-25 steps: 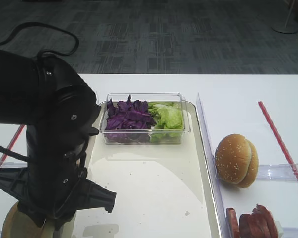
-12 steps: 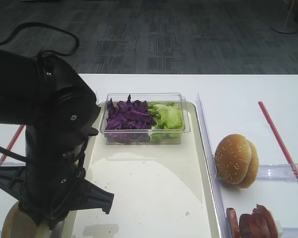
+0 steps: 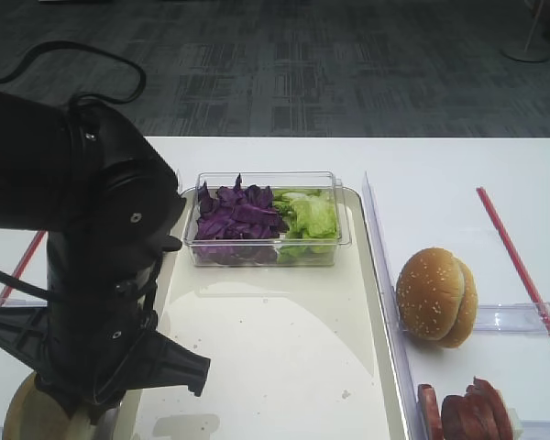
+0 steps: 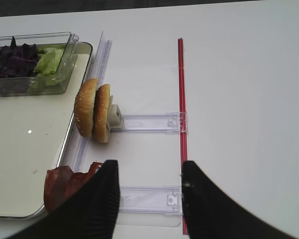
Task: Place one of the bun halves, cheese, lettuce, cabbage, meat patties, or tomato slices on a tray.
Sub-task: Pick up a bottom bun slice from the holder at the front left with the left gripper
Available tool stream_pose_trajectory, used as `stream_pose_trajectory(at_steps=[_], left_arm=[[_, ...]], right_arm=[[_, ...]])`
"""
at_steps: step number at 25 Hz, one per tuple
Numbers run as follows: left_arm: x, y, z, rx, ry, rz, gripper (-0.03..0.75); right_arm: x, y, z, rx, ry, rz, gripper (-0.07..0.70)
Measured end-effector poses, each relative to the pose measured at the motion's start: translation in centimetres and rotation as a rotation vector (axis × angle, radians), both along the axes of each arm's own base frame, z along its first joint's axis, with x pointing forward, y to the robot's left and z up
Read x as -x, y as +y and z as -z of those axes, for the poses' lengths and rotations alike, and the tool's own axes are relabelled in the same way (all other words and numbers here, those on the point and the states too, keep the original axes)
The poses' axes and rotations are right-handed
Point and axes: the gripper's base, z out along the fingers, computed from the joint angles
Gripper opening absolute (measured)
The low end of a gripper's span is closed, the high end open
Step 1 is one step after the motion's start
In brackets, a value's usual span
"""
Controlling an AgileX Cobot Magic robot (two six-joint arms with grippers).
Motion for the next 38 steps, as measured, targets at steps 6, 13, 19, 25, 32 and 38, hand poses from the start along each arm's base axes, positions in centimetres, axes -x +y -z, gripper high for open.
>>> stream_pose_trajectory(at_steps=[6, 13, 19, 25, 32, 38], left_arm=[[0.0, 0.0, 0.0, -0.002, 0.004, 0.027, 0.080], [0.0, 0.1, -0.1, -0.005, 0.005, 0.033, 0.079], [0.1, 0.2, -0.7, 0.007, -0.009, 0.038, 0.078], [-0.3, -0.1, -1.9, 0.030, -0.036, 0.052, 0.077], [-1.0, -0.9, -3.3, 0.065, -0.072, 0.081, 0.076], [-1.6, -1.5, -4.4, 0.101, -0.108, 0.088, 0.076]], right_arm=[[0.0, 0.0, 0.0, -0.002, 0.000, 0.001, 0.337], [0.0, 0.0, 0.0, -0.005, 0.000, 0.003, 0.337], [0.0, 0.0, 0.0, -0.005, -0.001, 0.003, 0.337], [0.0, 0.0, 0.0, -0.005, -0.001, 0.003, 0.337], [0.0, 0.0, 0.0, -0.004, -0.002, 0.002, 0.337], [0.0, 0.0, 0.0, -0.004, -0.002, 0.002, 0.337]])
